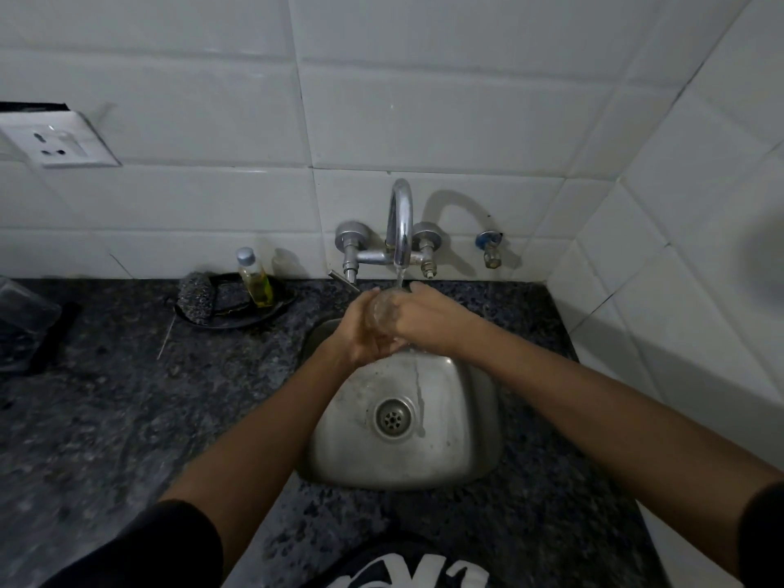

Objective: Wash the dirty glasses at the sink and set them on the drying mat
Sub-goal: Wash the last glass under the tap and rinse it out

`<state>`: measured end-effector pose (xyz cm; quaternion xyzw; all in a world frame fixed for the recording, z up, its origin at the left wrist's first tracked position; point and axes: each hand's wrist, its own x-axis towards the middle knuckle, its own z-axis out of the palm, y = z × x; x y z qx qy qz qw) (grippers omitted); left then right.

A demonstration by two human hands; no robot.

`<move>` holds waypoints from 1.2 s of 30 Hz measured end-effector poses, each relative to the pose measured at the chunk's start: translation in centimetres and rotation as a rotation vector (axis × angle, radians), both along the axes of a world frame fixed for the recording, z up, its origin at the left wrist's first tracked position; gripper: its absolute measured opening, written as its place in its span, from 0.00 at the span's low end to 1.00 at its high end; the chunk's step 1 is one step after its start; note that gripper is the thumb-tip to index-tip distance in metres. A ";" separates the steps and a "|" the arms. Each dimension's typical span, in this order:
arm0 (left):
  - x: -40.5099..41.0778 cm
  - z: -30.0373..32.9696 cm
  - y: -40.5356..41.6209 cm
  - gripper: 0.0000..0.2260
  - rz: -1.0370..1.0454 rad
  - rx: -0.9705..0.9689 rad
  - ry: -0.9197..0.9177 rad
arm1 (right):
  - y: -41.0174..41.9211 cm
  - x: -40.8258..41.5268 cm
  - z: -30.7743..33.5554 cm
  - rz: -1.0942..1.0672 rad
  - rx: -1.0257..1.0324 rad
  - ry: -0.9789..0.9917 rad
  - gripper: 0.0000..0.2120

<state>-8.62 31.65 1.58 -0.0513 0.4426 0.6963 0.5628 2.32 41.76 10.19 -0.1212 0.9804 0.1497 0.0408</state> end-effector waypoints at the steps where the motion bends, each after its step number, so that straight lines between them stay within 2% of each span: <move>1: -0.2 0.2 -0.1 0.21 -0.015 -0.022 0.027 | 0.5 0.1 -0.5 0.001 -0.001 0.003 0.16; 4: -0.1 0.3 0.2 0.22 0.015 0.003 0.051 | 0.4 0.5 -1.6 -0.134 -0.224 -0.001 0.19; 7: 0.7 0.0 -0.2 0.27 0.066 0.089 0.026 | -1.8 1.5 -2.3 -0.354 -0.711 0.016 0.16; 8: 0.6 -0.4 -0.3 0.27 0.081 0.113 0.015 | -2.3 1.9 -2.7 -0.396 -0.758 0.080 0.16; 12: 0.8 -1.3 -0.7 0.24 0.192 0.144 0.016 | -3.3 3.0 -3.8 -0.454 -0.660 0.503 0.15; 15: 1.0 -1.3 -0.5 0.20 0.283 0.135 0.056 | -3.8 3.1 -4.1 -0.521 -0.688 0.625 0.19; 17: 1.1 -0.8 -0.5 0.18 0.298 0.100 0.087 | -4.1 3.0 -4.5 -0.502 -0.680 0.595 0.22; 19: 1.1 -0.7 -0.5 0.15 0.309 0.088 0.115 | -3.9 2.8 -4.7 -0.536 -0.695 0.467 0.24; 23: 1.0 -0.9 -0.8 0.15 0.274 0.053 0.192 | -2.8 2.2 -4.6 -0.699 -0.731 0.244 0.26; 25: 0.7 -1.0 -0.8 0.18 0.240 0.036 0.247 | -2.4 1.9 -4.5 -0.778 -0.781 0.158 0.29; 27: 0.5 -0.8 -0.7 0.16 0.231 0.053 0.339 | -2.3 1.7 -4.6 -0.838 -0.857 0.096 0.33; 29: 0.5 -0.3 -0.6 0.11 0.213 0.094 0.391 | -2.2 1.5 -4.9 -0.868 -0.954 0.065 0.32; 31: 0.7 0.4 -0.4 0.13 0.214 0.136 0.350 | -2.1 1.3 -5.3 -0.909 -1.108 0.065 0.31; 33: 0.8 0.7 -0.3 0.10 0.254 0.137 0.324 | -2.1 1.1 -5.8 -0.954 -1.269 0.114 0.33; 36: 0.4 -0.1 0.2 0.11 0.341 -0.009 0.417 | -2.4 0.9 -6.4 -0.957 -1.385 0.209 0.37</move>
